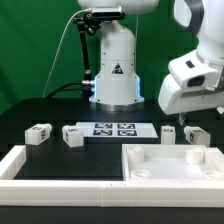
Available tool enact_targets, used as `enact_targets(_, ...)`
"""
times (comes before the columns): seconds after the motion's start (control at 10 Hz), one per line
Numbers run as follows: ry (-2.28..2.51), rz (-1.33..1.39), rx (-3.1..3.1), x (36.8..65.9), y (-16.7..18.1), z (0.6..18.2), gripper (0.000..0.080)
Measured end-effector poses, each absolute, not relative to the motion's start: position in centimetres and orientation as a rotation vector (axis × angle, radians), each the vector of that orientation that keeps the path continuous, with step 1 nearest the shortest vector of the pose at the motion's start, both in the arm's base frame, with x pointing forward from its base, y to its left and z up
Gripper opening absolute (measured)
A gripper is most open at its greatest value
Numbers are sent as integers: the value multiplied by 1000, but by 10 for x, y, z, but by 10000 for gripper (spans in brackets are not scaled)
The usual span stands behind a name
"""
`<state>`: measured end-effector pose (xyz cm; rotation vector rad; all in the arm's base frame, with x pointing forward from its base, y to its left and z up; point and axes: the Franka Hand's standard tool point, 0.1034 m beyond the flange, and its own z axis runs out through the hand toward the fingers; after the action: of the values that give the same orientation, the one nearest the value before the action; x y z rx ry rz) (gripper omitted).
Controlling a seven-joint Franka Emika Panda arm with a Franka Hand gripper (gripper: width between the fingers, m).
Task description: Assemble one leg
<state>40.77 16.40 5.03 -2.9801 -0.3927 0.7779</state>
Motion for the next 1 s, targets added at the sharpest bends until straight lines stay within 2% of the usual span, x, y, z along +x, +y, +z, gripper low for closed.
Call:
enact_targets(0.2,-402,1181,-2857,397,165,45,649)
enact_targets(0.4,-397,1469,-2722,393,164,32,649)
enact_targets(0.5,-390,1442,-2730,397,166,22,649)
enact_targets(1.0,-390,1380,-2759,394,170,8,649)
